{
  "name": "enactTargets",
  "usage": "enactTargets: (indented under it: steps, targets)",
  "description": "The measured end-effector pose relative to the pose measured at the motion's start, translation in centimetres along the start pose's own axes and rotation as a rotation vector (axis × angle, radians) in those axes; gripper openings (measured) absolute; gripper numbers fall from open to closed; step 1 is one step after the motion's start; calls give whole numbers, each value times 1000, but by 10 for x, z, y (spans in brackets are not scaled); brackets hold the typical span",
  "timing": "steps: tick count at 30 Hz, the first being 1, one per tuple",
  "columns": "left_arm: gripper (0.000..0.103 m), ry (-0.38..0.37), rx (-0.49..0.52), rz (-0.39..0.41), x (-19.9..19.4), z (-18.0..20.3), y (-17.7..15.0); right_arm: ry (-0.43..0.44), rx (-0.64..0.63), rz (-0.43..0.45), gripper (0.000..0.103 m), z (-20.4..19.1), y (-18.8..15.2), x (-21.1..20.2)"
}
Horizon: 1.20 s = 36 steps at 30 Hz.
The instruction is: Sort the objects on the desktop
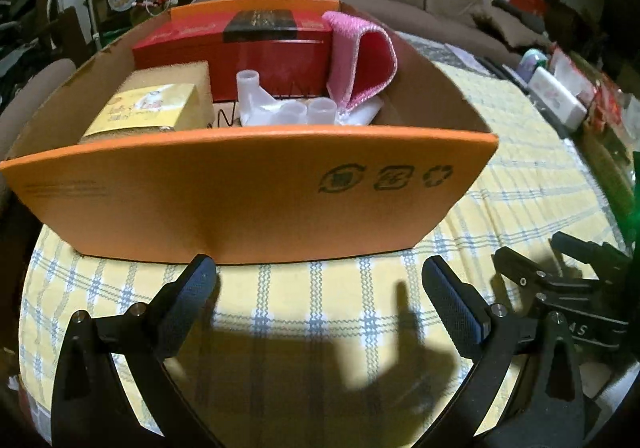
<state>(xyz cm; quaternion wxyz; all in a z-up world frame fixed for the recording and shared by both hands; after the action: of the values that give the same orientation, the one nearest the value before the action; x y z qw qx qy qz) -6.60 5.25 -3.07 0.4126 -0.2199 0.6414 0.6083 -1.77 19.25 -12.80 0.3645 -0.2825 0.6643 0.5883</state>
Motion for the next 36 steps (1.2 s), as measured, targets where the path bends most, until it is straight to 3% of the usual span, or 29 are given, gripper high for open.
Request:
enactTargets:
  steps: [6,14,36]
  targets:
    - [103,73,-30,-16,15,-11,-6,-20,-13,16,103,-2,-5,4]
    - [103,112,-54,-18,21,-15,-11,-31,2,24,103,-3,-7,5]
    - [103,134,-23,-34,24,-16,-11,-34,1,23,103,-2,-7,5]
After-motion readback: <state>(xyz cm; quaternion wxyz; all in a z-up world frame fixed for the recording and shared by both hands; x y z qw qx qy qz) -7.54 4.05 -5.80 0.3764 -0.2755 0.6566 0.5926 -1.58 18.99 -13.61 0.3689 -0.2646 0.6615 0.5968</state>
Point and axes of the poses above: each gripper's, at about its wrist camera, not at the fingertips, and x roughly the way its jaws point, z to its right, y to its top, the point moved 8 cm from there along x, roughly the way its jaws point, and after that the axes turned 2 degrees about y, right-handed, at the moved point
